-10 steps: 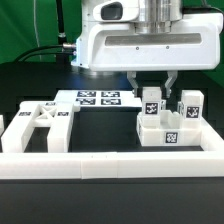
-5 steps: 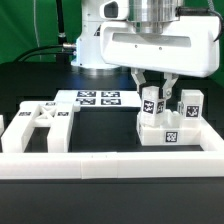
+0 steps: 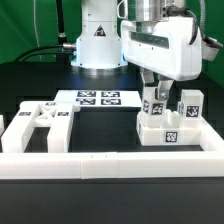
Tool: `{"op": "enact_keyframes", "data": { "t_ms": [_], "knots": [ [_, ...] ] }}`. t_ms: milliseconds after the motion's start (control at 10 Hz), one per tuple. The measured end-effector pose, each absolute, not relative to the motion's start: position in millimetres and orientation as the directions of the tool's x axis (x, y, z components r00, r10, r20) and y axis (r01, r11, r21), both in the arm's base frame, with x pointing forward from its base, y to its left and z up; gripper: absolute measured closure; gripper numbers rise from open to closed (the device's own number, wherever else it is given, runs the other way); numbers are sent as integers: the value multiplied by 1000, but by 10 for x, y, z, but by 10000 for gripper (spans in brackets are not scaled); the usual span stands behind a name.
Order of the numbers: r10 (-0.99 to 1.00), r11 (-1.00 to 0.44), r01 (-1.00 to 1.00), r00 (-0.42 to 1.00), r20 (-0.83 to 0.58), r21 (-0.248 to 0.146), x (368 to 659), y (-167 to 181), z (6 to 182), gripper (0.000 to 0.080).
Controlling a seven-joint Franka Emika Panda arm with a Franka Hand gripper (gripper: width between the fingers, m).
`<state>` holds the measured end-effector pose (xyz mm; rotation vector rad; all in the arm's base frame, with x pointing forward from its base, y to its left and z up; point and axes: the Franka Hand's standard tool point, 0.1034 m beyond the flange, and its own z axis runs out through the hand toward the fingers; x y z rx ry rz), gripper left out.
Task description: Assemble chair
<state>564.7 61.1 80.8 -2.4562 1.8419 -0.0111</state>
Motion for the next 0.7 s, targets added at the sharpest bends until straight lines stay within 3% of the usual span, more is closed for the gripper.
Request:
{"op": "enact_keyframes", "data": {
  "t_ms": [100,200,300,700],
  "knots": [
    [-946,-319,-946,321,-34,-62,5646,608,806,306],
    [-928,-368,-927,371,-31,-64,5673,599,819,306],
    [-907,-418,-906,421,-25,-70,5695,599,829,183],
    [-684,-728,-682,730,5,-72,5696,588,828,150]
  ]
}}
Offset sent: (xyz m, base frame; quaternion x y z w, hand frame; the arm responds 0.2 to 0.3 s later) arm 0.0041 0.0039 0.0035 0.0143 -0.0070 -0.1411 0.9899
